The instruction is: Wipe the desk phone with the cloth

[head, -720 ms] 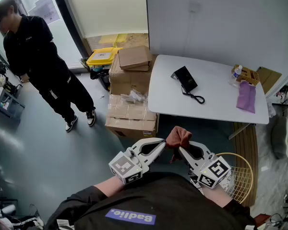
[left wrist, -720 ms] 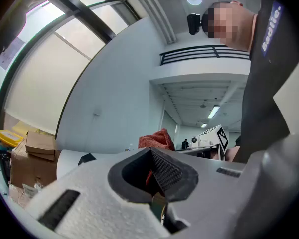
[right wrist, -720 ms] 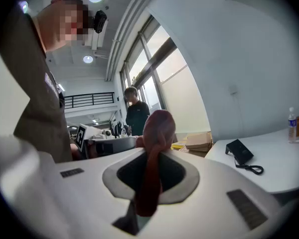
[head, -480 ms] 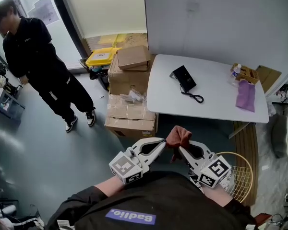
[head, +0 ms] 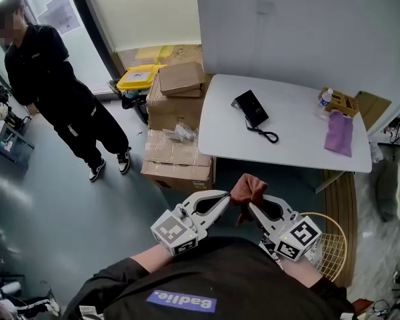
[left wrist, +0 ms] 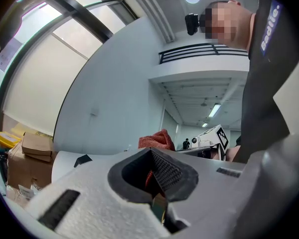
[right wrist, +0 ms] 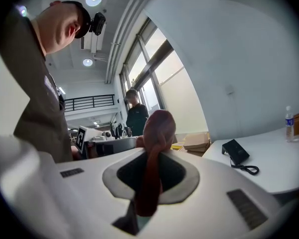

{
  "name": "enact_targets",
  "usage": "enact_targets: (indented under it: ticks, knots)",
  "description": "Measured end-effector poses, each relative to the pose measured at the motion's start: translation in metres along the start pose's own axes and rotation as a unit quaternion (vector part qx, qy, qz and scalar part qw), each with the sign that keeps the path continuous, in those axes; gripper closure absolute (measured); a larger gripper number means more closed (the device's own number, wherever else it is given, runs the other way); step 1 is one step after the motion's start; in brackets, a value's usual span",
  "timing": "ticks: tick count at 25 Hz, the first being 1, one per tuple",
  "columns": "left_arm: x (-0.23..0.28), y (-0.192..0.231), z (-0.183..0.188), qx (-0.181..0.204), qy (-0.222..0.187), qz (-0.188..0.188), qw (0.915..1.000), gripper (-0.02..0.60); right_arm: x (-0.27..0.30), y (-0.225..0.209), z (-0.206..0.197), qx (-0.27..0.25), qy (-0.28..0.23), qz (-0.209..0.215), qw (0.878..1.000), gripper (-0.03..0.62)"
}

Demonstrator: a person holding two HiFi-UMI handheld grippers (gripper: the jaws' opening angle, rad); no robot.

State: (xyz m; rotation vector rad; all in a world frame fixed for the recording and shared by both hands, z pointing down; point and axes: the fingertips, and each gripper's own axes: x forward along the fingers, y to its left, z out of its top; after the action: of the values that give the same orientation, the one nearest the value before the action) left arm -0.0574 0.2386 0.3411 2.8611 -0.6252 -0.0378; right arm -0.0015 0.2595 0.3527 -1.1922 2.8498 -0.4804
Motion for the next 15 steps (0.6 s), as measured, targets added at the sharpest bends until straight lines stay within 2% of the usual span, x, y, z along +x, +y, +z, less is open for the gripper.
enact_targets:
  ticks: [15]
  knots:
    - [0.046, -0.028, -0.022, -0.002, 0.000, 0.004, 1.0000, 0.577, -0.038, -0.036, -0.015, 0.008, -0.001, 0.026, 1.000, 0.545]
